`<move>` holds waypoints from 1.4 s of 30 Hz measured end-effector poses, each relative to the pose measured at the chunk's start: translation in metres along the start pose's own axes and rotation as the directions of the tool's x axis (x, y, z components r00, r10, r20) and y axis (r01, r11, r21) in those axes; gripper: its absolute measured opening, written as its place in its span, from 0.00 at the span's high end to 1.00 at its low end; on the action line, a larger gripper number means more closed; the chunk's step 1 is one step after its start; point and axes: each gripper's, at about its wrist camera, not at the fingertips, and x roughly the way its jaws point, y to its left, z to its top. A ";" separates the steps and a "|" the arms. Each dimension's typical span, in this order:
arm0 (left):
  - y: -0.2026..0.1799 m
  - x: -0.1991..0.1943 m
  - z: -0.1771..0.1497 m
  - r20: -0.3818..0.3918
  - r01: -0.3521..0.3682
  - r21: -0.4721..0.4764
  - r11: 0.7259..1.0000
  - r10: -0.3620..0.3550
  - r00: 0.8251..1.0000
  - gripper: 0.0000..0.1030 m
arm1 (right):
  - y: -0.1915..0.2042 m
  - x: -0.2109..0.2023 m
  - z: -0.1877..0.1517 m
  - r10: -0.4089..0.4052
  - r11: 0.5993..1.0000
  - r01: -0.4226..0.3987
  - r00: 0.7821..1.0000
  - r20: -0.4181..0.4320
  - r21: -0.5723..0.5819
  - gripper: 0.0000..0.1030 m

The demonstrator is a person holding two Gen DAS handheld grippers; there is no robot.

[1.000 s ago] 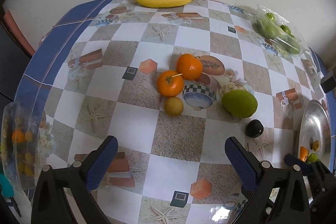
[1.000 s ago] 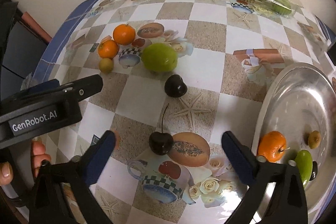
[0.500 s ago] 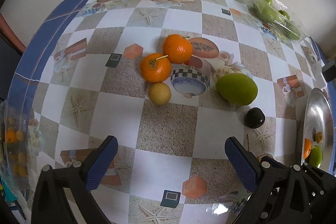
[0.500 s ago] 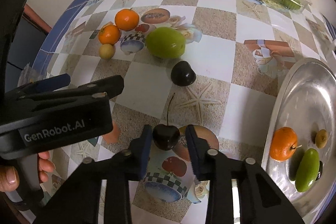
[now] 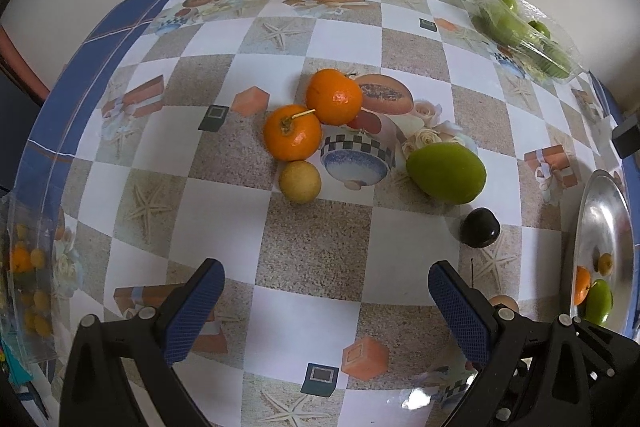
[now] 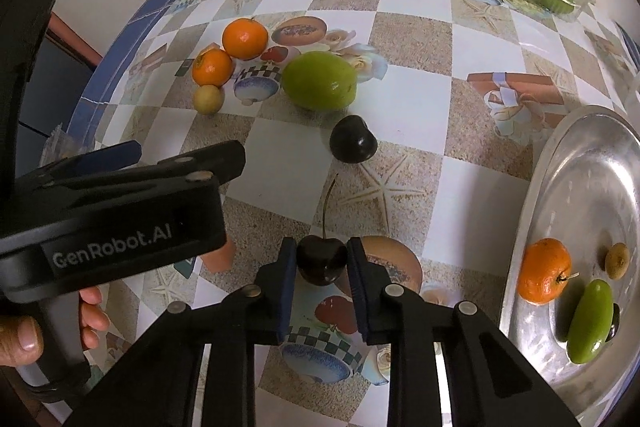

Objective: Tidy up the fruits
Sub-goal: 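Lower right tool onto the dark cherry and close its fingers around it, then close left tool on the dark round fruit while right tool lifts the cherry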

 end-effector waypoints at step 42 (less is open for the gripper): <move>-0.081 0.022 0.015 0.007 0.251 0.000 0.968 -0.251 0.968 0.72 | -0.099 -0.072 0.004 0.009 0.961 -0.063 0.981 0.196 0.269 0.75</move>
